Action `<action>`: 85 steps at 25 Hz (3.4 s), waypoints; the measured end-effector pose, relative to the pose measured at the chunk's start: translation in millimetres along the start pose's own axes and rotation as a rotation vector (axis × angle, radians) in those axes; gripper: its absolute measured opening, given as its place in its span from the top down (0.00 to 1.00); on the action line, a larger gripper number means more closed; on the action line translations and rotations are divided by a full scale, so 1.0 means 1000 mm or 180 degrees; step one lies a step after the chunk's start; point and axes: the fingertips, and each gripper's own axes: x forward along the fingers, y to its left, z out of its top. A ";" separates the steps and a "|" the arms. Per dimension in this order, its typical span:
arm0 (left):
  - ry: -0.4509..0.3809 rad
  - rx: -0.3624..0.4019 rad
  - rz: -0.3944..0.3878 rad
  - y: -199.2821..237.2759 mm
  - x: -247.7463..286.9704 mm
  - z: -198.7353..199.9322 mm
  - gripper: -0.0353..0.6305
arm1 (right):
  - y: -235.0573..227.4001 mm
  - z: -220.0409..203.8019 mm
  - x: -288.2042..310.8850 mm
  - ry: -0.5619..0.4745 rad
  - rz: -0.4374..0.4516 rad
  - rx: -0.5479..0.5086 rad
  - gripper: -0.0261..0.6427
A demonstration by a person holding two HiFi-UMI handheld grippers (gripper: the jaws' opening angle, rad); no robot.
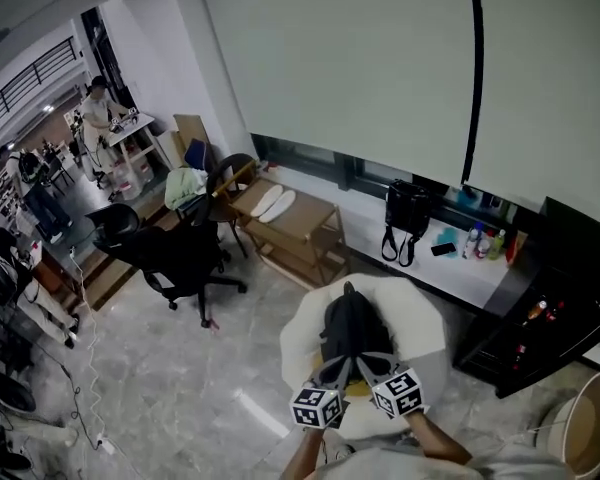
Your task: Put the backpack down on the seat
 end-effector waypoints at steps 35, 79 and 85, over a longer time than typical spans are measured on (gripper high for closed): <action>0.0108 -0.0075 -0.0267 -0.055 -0.133 -0.061 0.90 | 0.129 -0.043 -0.084 0.0012 -0.0174 -0.0027 0.92; 0.0295 0.0076 -0.0280 -0.287 -0.311 -0.194 0.90 | 0.263 -0.142 -0.347 -0.0085 -0.0237 0.0197 0.92; 0.0409 0.0127 -0.0300 -0.290 -0.325 -0.202 0.90 | 0.275 -0.149 -0.352 -0.0113 -0.0260 0.0311 0.92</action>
